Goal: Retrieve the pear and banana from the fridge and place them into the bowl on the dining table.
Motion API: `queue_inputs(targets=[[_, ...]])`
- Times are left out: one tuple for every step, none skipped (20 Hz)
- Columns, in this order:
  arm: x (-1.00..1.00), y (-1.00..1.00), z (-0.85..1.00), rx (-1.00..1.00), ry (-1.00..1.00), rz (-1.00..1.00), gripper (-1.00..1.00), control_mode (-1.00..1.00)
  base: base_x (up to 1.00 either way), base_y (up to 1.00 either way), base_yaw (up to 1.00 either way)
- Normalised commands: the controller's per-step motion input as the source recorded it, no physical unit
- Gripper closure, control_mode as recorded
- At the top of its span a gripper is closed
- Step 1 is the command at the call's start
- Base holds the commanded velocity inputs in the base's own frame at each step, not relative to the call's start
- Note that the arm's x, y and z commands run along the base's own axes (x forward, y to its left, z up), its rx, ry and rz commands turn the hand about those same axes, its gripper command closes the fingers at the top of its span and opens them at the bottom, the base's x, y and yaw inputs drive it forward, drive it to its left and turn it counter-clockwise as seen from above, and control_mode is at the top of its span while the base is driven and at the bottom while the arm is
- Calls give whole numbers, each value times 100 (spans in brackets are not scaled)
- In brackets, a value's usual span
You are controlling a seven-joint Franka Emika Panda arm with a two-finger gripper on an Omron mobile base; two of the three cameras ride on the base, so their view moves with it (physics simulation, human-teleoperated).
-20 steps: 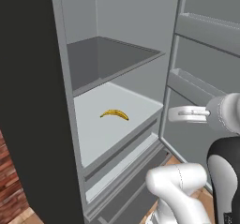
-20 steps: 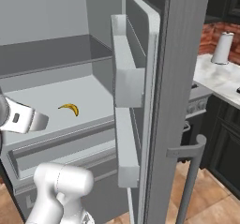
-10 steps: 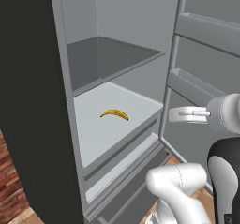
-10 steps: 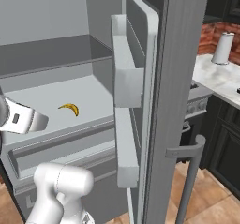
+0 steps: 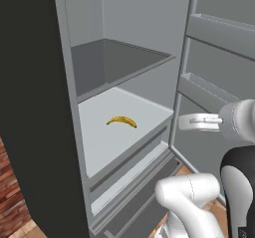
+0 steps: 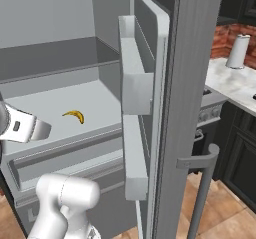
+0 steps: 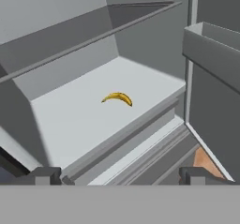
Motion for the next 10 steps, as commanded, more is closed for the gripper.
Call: queue_inputs(targets=[[0, 28, -3, -1, 9, 8, -100, -100, 0, 0, 0], [1, 26, -3, -1, 8, 8, -100, -100, 0, 0, 0], [2, 26, -2, -1, 7, 9, -100, -100, 0, 0, 0], [4, 29, -3, -2, 6, 9, -100, -100, 0, 0, 0], [0, 34, -2, -5, 1, 11, -100, -100, 0, 0, 0], [0, 30, 0, -6, 3, 11, -100, -100, 0, 0, 0], [0, 25, -2, -6, 4, 11, -100, -100, 0, 0, 0], [0, 9, -3, -6, 5, 11, -100, -100, 0, 0, 0], [0, 0, -10, -6, 2, 10, -100, -100, 0, 0, 0], [0, 0, -15, -7, 2, 10, -100, -100, 0, 0, 0]])
